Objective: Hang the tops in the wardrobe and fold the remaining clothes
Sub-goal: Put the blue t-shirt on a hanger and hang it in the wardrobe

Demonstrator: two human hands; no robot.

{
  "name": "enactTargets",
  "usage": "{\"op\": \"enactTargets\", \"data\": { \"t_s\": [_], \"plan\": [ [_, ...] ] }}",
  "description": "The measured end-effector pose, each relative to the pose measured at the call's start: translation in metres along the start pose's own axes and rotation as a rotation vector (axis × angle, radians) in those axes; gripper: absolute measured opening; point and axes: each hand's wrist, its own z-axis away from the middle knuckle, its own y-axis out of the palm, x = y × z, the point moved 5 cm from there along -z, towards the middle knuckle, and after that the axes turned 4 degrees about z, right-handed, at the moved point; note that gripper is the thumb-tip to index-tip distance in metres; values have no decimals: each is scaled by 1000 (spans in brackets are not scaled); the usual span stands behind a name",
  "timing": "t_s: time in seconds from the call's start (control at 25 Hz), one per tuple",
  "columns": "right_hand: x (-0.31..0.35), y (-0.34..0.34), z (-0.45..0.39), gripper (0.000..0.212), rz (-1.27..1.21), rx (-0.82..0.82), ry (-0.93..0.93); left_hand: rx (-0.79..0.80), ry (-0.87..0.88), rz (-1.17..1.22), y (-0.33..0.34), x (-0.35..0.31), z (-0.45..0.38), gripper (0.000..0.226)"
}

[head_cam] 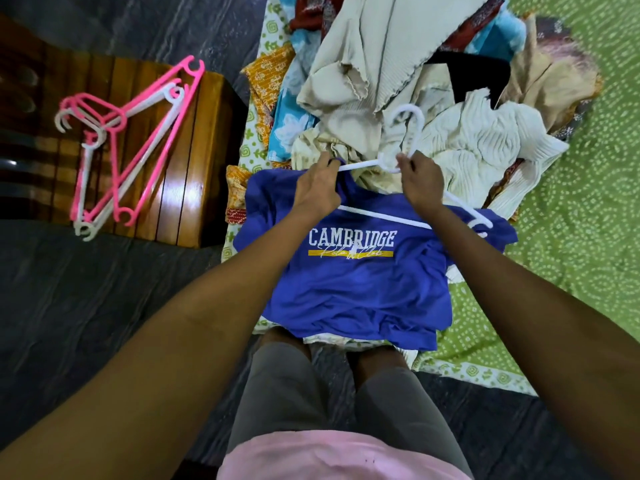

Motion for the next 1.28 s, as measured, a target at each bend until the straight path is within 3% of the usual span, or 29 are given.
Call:
{"op": "enactTargets", "data": {
  "t_s": [0.08,0.2,0.4,0.56,0.68,0.76,0.84,0.92,0.96,1.04,1.08,1.2,1.28],
  "plan": [
    [27,18,6,36,-44,81,-88,-18,17,78,-1,-10,2,46],
    [34,27,7,23,-180,181,-105,-52,-92,142,-7,-1,3,43],
    [-43,-11,-5,19,-22,212,2,-45,-142,164,-10,23,2,45],
    [-60,-11,3,19,-205,205,56,-63,-69,341,-3,4,0,49],
    [-37,-4,1,9,-321,211,38,-153,-176,622,-8,9,-3,48],
    [-31,-1,-4,6,-377,208,37,-205,-223,673,-12,15,1,45],
    [-32,1,-9,11,-399,198,74,-385,-217,577,-21,12,16,37],
    [-27,2,-9,14,-410,198,98,-551,-20,424,-30,-13,29,27],
    [-23,2,-9,14,-419,215,77,-534,164,349,-30,-32,29,24],
    [-13,2,-4,18,-417,279,-1,-348,460,160,-14,-66,17,31],
    [-10,1,-2,21,-420,311,-42,-204,467,107,-6,-76,6,37],
    [-25,-11,-7,30,-425,240,-28,196,180,71,9,-77,-22,30],
    [-63,-26,-21,30,-447,26,154,187,130,87,4,-68,-31,32]
  ]
}}
